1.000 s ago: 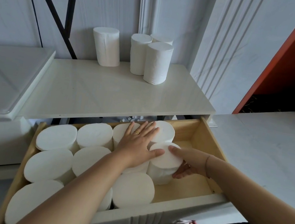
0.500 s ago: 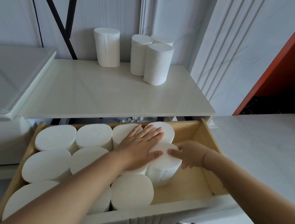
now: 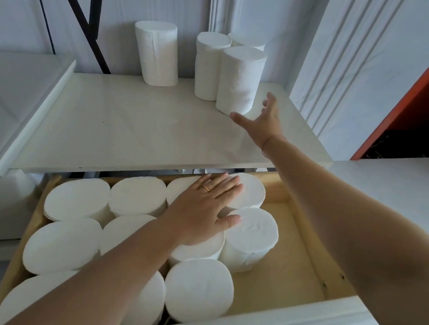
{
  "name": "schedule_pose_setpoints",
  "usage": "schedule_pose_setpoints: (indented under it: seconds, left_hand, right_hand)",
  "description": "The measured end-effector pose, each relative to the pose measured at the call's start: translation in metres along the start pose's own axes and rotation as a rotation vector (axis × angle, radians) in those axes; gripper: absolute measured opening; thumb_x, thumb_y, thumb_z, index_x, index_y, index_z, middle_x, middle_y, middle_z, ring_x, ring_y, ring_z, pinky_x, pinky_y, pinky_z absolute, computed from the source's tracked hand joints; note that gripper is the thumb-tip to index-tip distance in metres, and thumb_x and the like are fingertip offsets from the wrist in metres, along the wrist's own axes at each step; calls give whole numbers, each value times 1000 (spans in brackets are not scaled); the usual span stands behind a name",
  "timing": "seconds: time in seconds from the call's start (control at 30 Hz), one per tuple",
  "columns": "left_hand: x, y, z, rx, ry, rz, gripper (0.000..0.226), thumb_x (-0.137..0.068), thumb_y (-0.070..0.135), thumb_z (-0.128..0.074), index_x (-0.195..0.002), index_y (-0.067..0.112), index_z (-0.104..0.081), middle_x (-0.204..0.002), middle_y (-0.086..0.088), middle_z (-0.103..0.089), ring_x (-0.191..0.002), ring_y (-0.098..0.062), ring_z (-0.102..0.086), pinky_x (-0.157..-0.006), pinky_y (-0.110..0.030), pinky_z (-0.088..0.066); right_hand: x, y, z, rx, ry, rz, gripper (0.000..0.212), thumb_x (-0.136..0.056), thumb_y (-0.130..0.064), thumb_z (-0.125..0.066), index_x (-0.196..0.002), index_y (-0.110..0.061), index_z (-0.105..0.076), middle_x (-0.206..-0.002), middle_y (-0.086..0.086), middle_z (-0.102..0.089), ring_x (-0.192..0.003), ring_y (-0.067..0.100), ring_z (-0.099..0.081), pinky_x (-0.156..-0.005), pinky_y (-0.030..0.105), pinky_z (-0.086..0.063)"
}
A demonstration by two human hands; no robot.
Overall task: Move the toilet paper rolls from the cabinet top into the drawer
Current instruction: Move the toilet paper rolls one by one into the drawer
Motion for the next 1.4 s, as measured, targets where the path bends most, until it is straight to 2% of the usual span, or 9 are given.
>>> schedule_pose_setpoints:
  seconds: [0.2,0.33,0.47,0.57,0.67,0.83,1.07,1.17,1.4]
  left_hand:
    - [0,-1,-2,30,-3,7,66,-93,60,-12,-148,30,8,-156,14,14,-140,-3,21,-115,-29,13]
    - [1,-1,-1,30,-5,9,66,-93,60,-13,-148,30,7,-156,13,14,-141,-3,19,-116,-31,11]
    - [1,0,0,34,-10,11,66,-94,59,-14,-149,29,6,-156,13,14,-141,-4,19,-116,-32,10]
    - [1,1,0,35,-10,9,66,-94,59,-15,-149,29,6,-156,13,13,-141,-4,19,-116,-32,10]
    - [1,0,-1,35,-7,10,66,-94,59,-16,-149,29,5,-156,13,12,-141,-4,19,-116,-32,10]
    - [1,0,-2,40,0,1,65,-95,59,-16,-149,30,4,-156,14,12,-140,-2,19,-115,-29,13]
    - [1,1,-1,53,-14,29,64,-95,57,-17,-149,30,3,-157,14,9,-140,-1,17,-115,-29,11]
    - [0,2,1,35,-39,54,64,-95,56,-16,-149,28,4,-157,13,11,-141,-2,18,-115,-30,12]
    - [1,7,0,-5,-79,140,61,-97,52,-12,-149,27,7,-156,12,15,-141,-4,19,-112,-30,18]
  right_hand:
    - [-49,-19,-19,-230,65,-27,118,-69,-34,-84,-152,-18,-1,-159,4,-15,-145,22,-22,-118,39,-23]
    - [-68,-32,-27,-253,158,48,114,-59,-33,-85,-147,-20,-14,-145,1,-31,-133,22,-35,-110,39,-34]
    - [-78,-34,-29,-274,189,62,116,-57,-32,-84,-148,-21,-12,-144,0,-32,-130,19,-37,-106,31,-35]
    - [-79,-34,-26,-291,191,80,107,-58,-28,-83,-143,-19,-20,-137,-1,-37,-121,17,-42,-100,30,-39]
    - [-71,-32,-21,-285,141,68,99,-59,-28,-83,-138,-19,-24,-131,-1,-42,-115,17,-45,-92,30,-42]
    - [-39,-24,1,-277,-21,81,97,-60,-24,-85,-138,-19,-27,-129,2,-47,-115,20,-50,-91,34,-47]
    - [32,-7,54,-291,-206,117,101,-54,-18,-87,-138,-19,-32,-132,6,-52,-121,22,-53,-99,44,-49]
    - [65,-1,79,-284,-268,146,93,-54,-18,-87,-135,-20,-40,-126,5,-60,-117,18,-59,-97,43,-52]
    - [113,33,124,-268,-339,104,98,-55,-24,-85,-140,-17,-37,-127,8,-59,-119,21,-58,-98,42,-51]
Point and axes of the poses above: each hand's wrist, its own x-axis away from the middle knuckle, its own z-axis out of the back of the hand, y = z × x, the point moved 2 cm from there along -x, towards the middle knuckle
